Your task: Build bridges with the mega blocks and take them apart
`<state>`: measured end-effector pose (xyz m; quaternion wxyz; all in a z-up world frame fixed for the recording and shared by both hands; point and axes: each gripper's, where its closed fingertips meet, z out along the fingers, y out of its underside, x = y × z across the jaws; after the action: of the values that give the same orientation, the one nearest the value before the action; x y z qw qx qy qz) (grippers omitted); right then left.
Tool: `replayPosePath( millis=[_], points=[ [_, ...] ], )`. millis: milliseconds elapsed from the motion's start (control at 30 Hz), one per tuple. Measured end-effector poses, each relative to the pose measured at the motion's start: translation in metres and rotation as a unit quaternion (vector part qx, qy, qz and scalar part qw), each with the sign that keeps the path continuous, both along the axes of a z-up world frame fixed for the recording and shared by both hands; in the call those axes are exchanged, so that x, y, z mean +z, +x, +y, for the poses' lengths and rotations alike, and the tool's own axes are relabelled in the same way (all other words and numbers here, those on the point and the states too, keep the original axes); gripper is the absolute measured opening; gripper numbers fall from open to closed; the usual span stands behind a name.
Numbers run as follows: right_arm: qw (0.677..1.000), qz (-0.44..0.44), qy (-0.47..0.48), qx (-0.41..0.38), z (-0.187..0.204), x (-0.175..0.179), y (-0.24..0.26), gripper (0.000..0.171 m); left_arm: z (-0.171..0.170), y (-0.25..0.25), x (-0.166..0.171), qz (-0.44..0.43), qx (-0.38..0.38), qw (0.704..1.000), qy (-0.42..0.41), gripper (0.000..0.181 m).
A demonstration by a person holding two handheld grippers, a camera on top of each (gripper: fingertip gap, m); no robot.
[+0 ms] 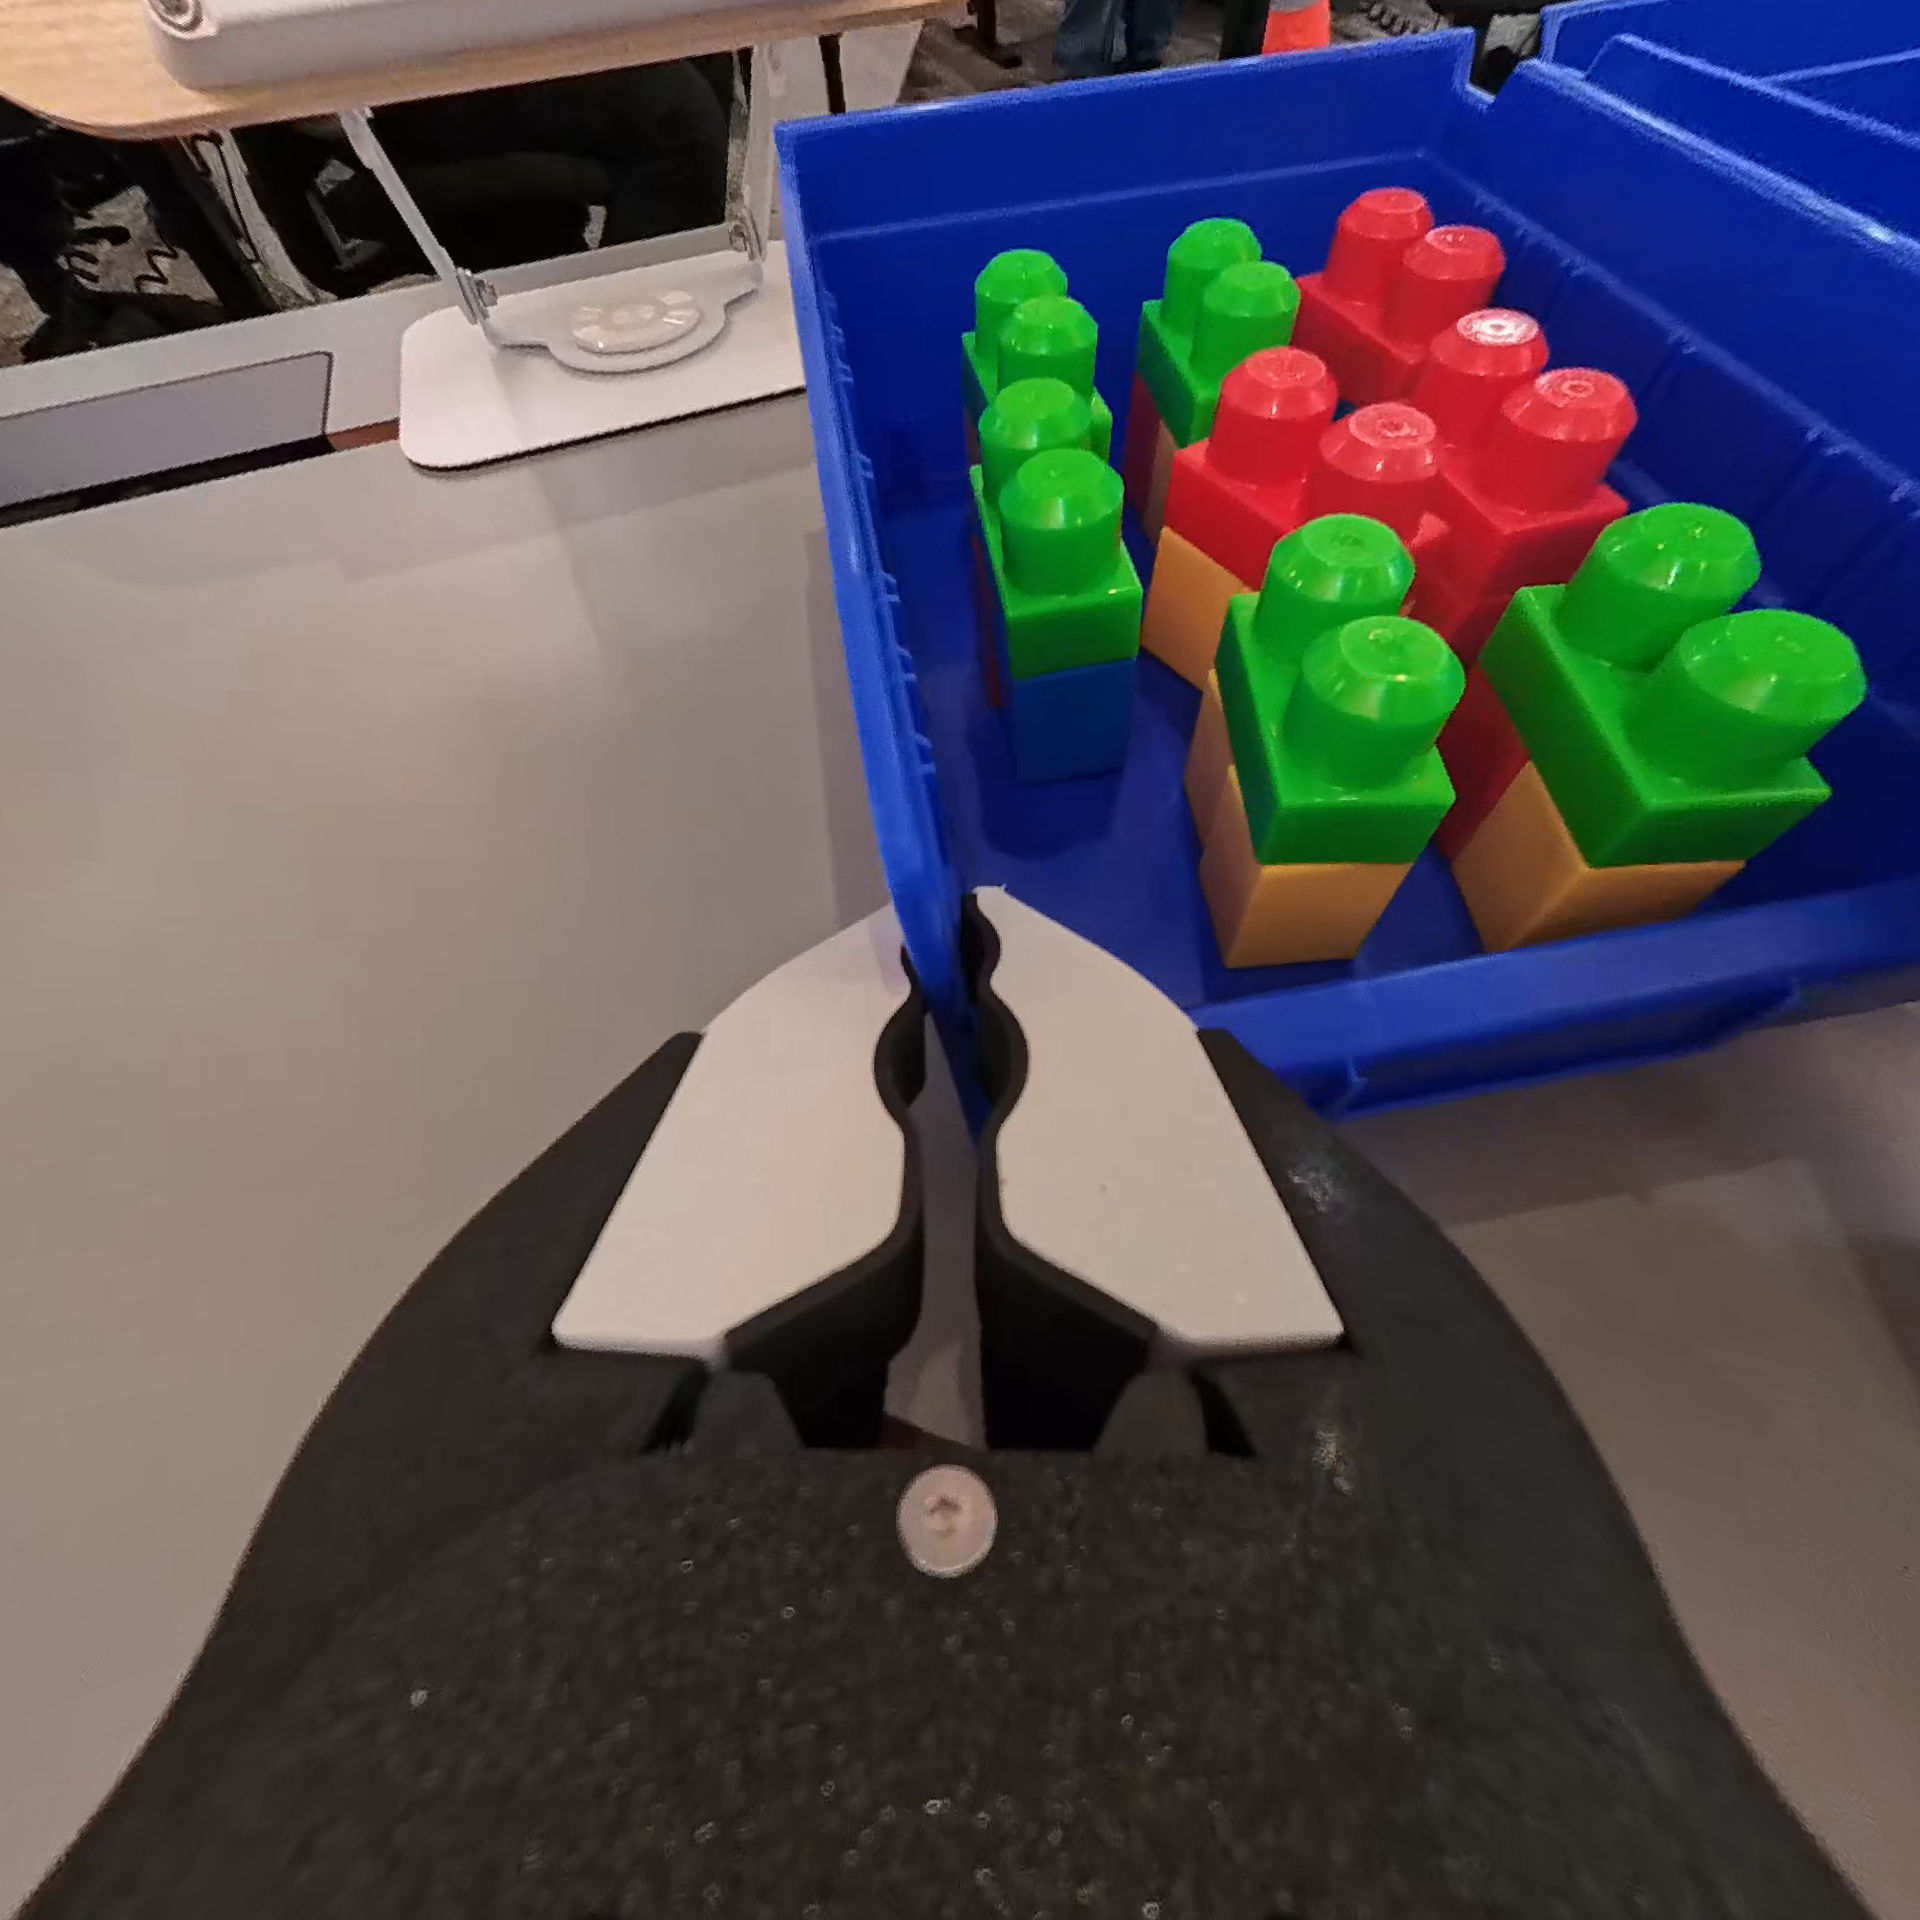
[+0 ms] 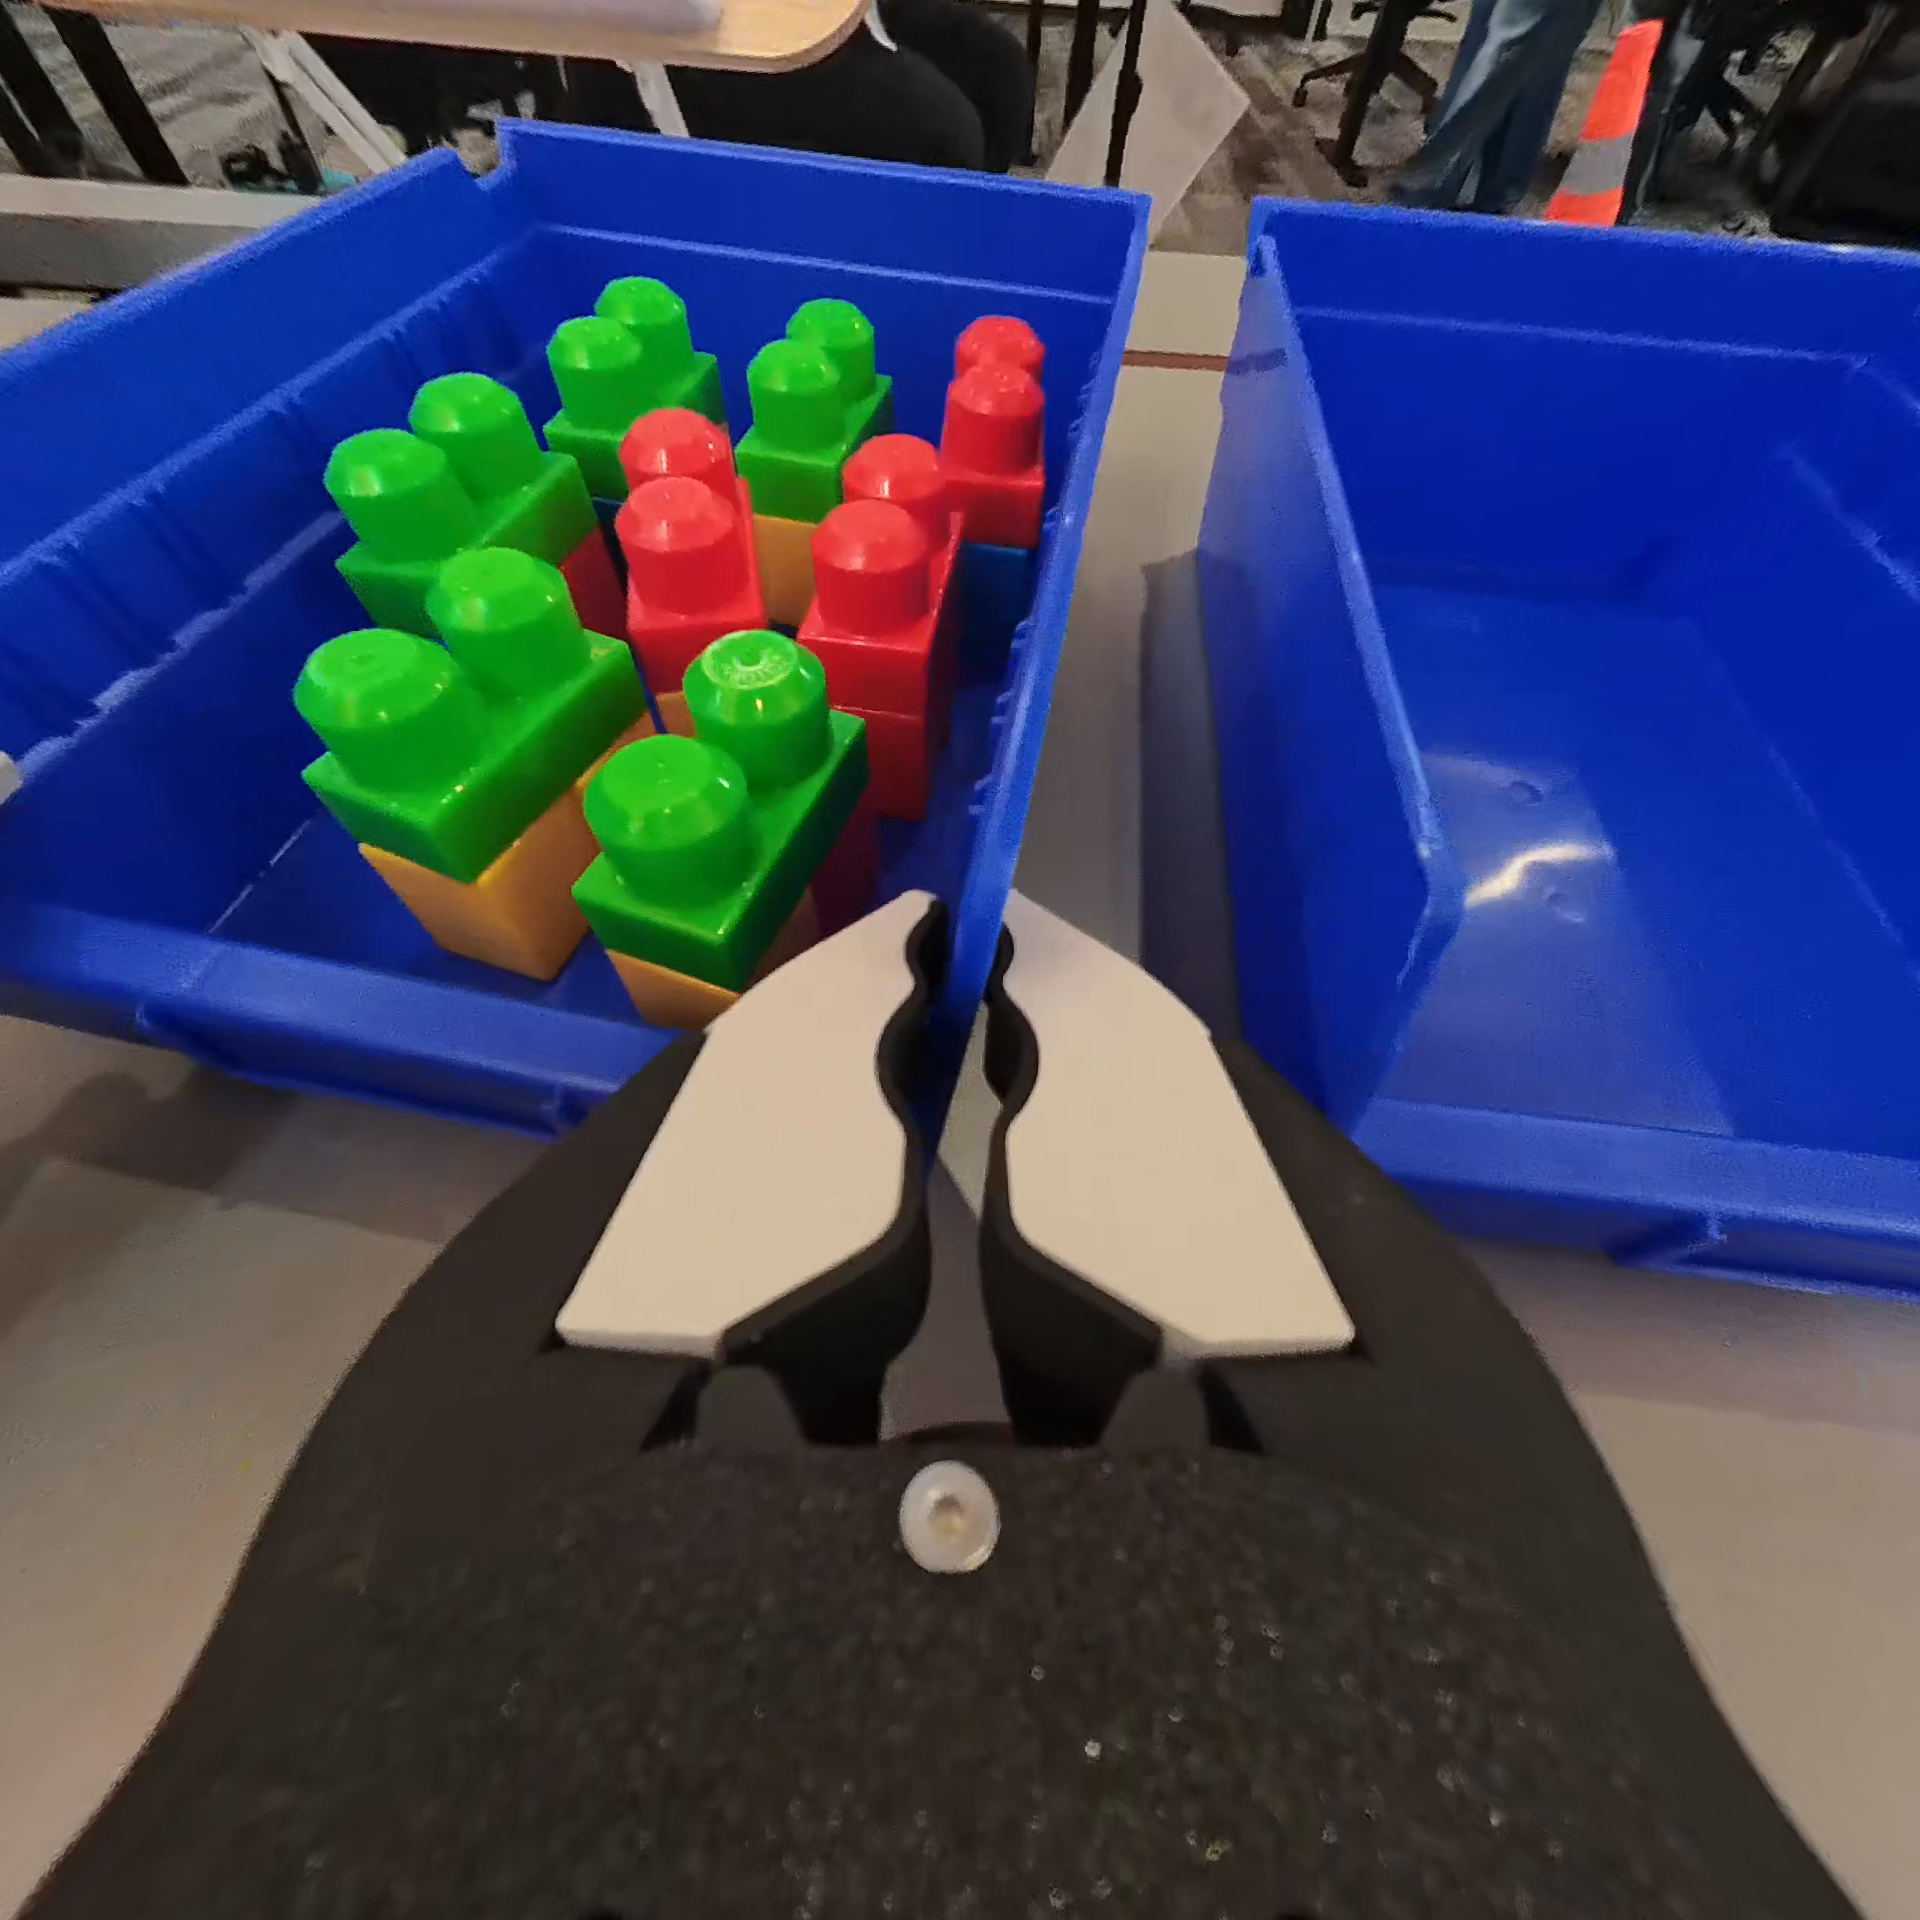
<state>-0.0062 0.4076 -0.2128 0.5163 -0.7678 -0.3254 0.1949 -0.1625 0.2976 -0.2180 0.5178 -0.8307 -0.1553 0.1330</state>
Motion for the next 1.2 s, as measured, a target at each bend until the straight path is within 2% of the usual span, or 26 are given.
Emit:
replayPosePath(
  millis=[167,333,533,867,1033,1200],
  points=[
    [1.000,0.012,0.010,0.002,-0.004,0.007,-0.003,0.004,-0.005,-0.002,0.005,0.005,0.007,1.000,0.011,0.002],
    [0.999,0.027,0.012,0.031,-0.022,0.016,-0.028,0.004,-0.031,-0.019,0.019,0.028,0.030,0.999,0.018,0.003],
    [0.994,0.041,0.006,0.102,-0.073,0.024,-0.088,0.004,-0.099,-0.061,0.028,0.052,0.079,0.996,0.005,0.003],
    [0.975,0.039,-0.025,0.218,-0.173,0.013,-0.217,0.004,-0.226,-0.155,0.026,0.060,0.194,0.979,-0.021,0.003],
    [0.969,0.038,-0.036,0.240,-0.213,0.007,-0.264,0.005,-0.267,-0.199,0.026,0.068,0.205,0.976,-0.034,0.003],
    [0.968,0.032,-0.038,0.246,-0.242,0.002,-0.286,0.007,-0.292,-0.228,0.022,0.064,0.205,0.976,-0.037,0.003]
  ],
)
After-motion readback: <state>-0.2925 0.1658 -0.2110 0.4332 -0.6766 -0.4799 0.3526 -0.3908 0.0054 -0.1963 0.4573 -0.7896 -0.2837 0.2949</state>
